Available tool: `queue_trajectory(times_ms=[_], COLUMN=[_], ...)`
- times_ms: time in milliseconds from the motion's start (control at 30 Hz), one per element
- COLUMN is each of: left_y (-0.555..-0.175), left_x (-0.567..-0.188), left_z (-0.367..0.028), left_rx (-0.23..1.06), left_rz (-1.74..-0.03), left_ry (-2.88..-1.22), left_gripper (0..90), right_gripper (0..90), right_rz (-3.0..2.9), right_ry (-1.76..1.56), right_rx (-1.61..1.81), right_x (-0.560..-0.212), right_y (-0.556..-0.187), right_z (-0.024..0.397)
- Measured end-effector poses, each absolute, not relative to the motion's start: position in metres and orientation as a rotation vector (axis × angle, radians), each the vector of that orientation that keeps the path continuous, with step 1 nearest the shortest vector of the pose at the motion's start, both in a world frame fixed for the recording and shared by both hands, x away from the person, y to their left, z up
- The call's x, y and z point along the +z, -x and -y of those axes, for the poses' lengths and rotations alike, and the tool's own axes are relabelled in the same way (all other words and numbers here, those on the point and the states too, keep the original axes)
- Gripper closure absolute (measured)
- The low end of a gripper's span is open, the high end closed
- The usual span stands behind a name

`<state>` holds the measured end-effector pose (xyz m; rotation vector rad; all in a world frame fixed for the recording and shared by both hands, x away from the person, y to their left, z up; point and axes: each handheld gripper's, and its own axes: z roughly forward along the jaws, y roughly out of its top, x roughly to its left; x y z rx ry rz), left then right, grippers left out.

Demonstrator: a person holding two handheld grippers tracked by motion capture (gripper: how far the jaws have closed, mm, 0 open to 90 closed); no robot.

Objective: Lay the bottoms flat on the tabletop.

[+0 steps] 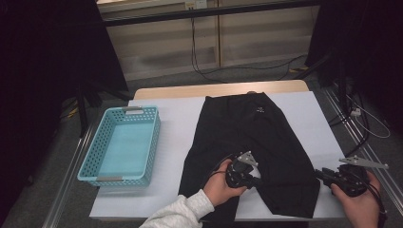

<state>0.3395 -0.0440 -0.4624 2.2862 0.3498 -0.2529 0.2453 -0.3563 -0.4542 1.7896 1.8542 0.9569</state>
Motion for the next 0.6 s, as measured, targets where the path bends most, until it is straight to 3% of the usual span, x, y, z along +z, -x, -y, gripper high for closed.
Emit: queue_trajectory(times_ms=[133,167,400,600], left_y=[-0.339,-0.339,-0.340,-0.341], left_x=[-0.462,-0.462,-0.463,-0.461], left_z=[0.044,0.044,0.043,0.040], left_rx=[-0.257,-0.258,-0.263,-0.258], left_rz=[-0.354,-0.354,-0.360,-0.370], left_ry=[-2.284,-2.285,-2.285,-2.286], left_gripper=[88.5,88.5,88.5,88.4], right_gripper=[80.2,90.0,88.9,70.1], right_rz=[-1.880,-1.888,-1.865,-1.938], right_ry=[-1.805,-1.809,-1.788,-1.785], right_rx=[0.950,0.952,0.937,0.996], right_x=[-0.456,-0.456,-0.450,-0.448], right_y=[-0.247,-0.247,-0.241,-0.228], right_z=[0.353,0.353,0.362,0.349])
